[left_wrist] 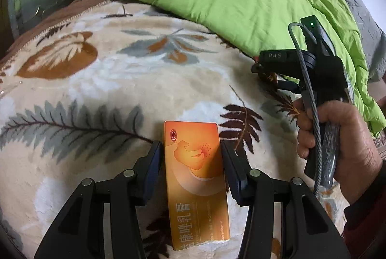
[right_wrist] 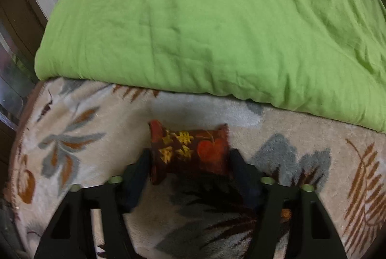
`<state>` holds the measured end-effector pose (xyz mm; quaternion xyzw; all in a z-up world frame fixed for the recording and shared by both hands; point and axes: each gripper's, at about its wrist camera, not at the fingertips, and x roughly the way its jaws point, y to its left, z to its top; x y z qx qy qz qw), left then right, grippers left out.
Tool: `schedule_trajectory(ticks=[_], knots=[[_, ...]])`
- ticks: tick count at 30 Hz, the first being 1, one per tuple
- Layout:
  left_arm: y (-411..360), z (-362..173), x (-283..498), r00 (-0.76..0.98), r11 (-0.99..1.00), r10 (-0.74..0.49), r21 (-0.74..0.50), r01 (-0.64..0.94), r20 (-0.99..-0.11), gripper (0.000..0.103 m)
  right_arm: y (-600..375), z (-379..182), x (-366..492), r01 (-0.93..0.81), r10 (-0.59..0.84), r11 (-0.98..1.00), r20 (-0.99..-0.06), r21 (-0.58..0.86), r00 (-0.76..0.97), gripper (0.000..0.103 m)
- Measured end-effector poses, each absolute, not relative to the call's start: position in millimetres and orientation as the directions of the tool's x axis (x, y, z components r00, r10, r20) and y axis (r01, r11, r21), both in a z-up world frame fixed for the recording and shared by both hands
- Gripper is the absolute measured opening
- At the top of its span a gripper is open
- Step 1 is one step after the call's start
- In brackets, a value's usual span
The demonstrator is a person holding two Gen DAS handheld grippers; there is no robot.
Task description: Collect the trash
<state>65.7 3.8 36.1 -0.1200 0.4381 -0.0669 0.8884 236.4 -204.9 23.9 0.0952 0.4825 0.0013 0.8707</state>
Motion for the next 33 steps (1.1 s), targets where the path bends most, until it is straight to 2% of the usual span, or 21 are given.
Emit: schedule_trajectory(ticks=[2, 5, 15, 23, 29, 33], knots=[[2, 38, 64, 0.612, 0.963, -0.223, -0.267, 0.020, -0.758, 0.048, -210, 28, 225, 0.097, 0.109, 0.976, -0.823, 0.196, 0.557, 0.056], [-1, 39, 63, 0.610, 0.959, -0.241, -0.282, 0.031, -0.754, 0.048, -217, 35, 203, 0.101, 0.109, 0.973, -0.803, 0.206, 0.586, 0.055], [-4, 51, 54, 0.630, 0.945, -0.287, -0.323, 0.061, -0.722, 0.048, -242, 86, 62, 0.085, 0.146, 0.959, -0.726, 0.271, 0.673, 0.055], [-15, 66, 13, 0.644, 0.936, -0.337, -0.319, 0.149, -0.687, 0.048, -254, 119, -63, 0.113, 0.137, 0.942, -0.672, 0.315, 0.728, 0.055], [-19, 88, -30, 0.683, 0.940, -0.340, -0.246, 0.235, -0.646, 0.048, -244, 124, -142, 0.117, 0.094, 0.954, -0.647, 0.276, 0.756, 0.055], [-13, 95, -65, 0.686, 0.942, -0.334, -0.207, 0.264, -0.647, 0.048, -244, 112, -180, 0.132, 0.102, 0.942, -0.640, 0.307, 0.761, 0.055]])
